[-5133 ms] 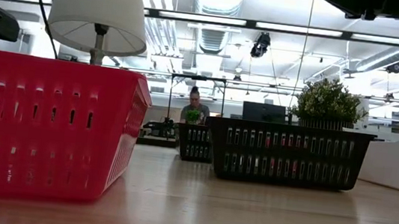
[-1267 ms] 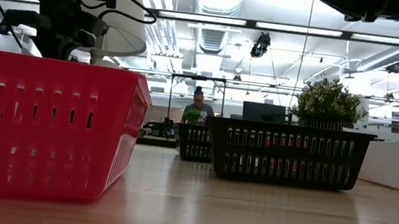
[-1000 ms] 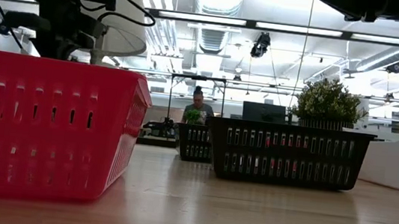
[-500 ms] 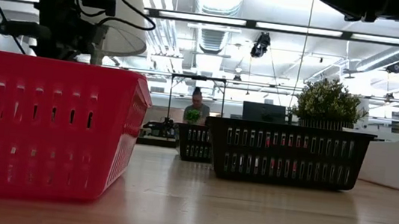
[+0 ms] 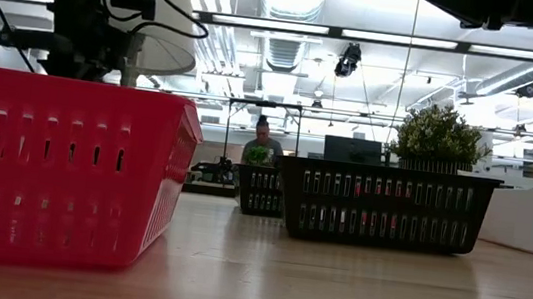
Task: Stack baskets by color
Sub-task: Stack the bottom white bin on top of the top white bin, then stack the top red bin on top of the bottom left red bin
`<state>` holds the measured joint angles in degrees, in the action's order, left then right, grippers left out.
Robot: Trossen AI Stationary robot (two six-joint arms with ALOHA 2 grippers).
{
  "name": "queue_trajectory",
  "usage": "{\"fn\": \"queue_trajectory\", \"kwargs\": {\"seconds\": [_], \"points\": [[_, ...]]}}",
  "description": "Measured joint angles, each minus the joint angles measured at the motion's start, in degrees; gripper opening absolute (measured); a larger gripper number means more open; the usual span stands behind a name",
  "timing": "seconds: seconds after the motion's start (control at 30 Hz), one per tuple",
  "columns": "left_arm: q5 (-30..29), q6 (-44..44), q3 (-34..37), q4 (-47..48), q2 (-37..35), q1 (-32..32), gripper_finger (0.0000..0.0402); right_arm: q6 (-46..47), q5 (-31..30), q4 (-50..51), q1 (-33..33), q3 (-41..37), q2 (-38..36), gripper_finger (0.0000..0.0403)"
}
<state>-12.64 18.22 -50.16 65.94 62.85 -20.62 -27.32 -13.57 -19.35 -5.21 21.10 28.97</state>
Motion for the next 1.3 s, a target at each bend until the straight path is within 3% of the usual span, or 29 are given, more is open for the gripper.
{"fn": "queue_trajectory", "kwargs": {"seconds": [0.23, 0.47, 0.67, 0.83, 1.0, 1.07, 1.3], "points": [[6.17, -10.15, -3.71, -1.59, -0.67, 0.96, 0.0115, 1.83, 0.01, 1.37, 0.0, 0.0, 0.0, 0.0009], [6.32, -19.6, -0.97, -22.18, -3.16, 9.89, 0.0088, 7.12, 0.05, 3.67, 0.0, -0.36, 0.31, 0.0009], [6.29, -14.61, 3.12, -48.08, -2.95, 18.74, 0.0068, 12.8, -0.06, 3.93, 0.0, -0.74, 1.82, 0.0009], [5.93, -10.0, 8.12, -62.1, -2.91, 21.73, 0.0065, 11.89, -3.7, 3.08, 0.0, -0.76, 2.23, 0.0009], [0.16, -5.91, 11.21, -69.78, -3.02, 21.41, 0.0065, 12.24, -13.69, -12.57, 0.0, -0.17, 2.38, 0.0009], [-1.2, -3.24, 11.48, -72.57, -3.02, 21.39, 0.0065, 12.05, -16.47, -13.86, 0.0, 1.36, 2.23, 0.0009], [-1.14, -1.39, 13.99, -74.35, -4.82, 22.15, 0.0065, 8.28, -16.16, -10.96, 0.0, 3.46, 4.21, 0.0009]]}}
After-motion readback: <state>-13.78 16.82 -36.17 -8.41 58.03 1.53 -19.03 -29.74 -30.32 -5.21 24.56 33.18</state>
